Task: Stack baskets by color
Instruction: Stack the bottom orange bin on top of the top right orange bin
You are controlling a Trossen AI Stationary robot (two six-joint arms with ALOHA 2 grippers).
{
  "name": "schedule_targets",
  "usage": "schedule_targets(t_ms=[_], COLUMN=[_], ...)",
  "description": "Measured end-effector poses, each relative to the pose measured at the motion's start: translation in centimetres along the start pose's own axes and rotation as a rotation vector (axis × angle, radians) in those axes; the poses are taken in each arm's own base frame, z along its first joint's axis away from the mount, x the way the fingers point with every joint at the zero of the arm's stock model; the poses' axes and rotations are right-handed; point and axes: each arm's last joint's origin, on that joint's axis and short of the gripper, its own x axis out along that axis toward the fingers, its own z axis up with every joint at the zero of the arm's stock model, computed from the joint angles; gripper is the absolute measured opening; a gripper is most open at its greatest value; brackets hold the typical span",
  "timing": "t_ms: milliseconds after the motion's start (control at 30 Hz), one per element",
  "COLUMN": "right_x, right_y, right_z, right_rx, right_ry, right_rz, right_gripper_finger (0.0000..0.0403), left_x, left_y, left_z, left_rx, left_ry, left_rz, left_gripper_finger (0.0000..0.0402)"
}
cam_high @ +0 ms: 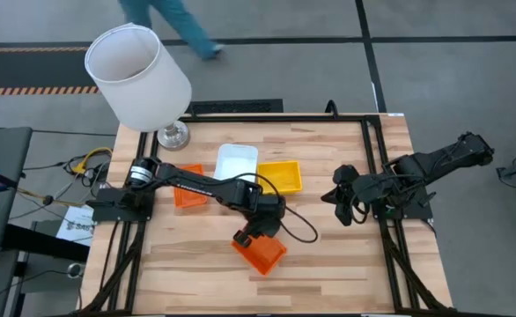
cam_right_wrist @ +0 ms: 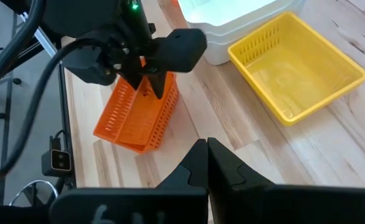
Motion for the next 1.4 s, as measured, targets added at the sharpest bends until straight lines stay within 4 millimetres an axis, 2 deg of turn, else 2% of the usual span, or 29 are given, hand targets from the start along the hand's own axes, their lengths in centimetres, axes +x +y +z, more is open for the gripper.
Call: schedule_targets(t_ms=[167, 367, 433, 767, 900, 1067, 1167, 1300, 1400], right_x=[0.0, 0.0, 0.0, 0.0, 0.0, 0.0, 0.0, 0.0, 0.0], right_y=[0.0, 0.0, 0.0, 0.0, 0.0, -0.1, -0.1, -0.1, -0.1], right_z=[0.0, 0.0, 0.0, 0.0, 0.0, -0.1, -0.1, -0.1, -0.1], right_rx=[0.003, 0.003, 0.004, -0.001, -0.002, -0.010, -0.010, -0.011, -0.011], right_ry=[0.000, 0.000, 0.000, 0.000, 0.000, 0.012, 0.013, 0.013, 0.013], right_rz=[0.000, 0.000, 0.000, 0.000, 0.000, -0.012, -0.012, -0.013, -0.012], right_gripper_finger=[0.0012, 0.0012, 0.0012, 0.0012, 0.0012, 0.0012, 0.0012, 0.0012, 0.0012], left_x=[-1.4, -2.4, -2.2, -2.6, -2.6, -2.6, -2.4, -1.1, -1.3], left_y=[0.8, 1.0, 1.0, 1.0, 0.9, 0.8, 0.7, 0.8, 1.0], left_z=[0.9, 1.8, 1.7, 1.6, 1.7, 1.7, 1.4, 1.1, 1.1], left_rx=[-0.024, 0.000, -0.004, 0.059, 0.134, 0.145, 0.164, 0.170, 0.169], left_ry=[-0.039, -0.079, -0.070, -0.053, -0.051, -0.051, -0.033, 0.008, 0.005], left_rz=[0.041, 0.054, 0.044, 0.046, 0.047, 0.033, 0.020, 0.022, 0.045], left_gripper_finger=[0.0110, 0.0020, 0.0007, 0.0029, 0.0062, 0.0121, 0.0140, 0.0134, 0.0098])
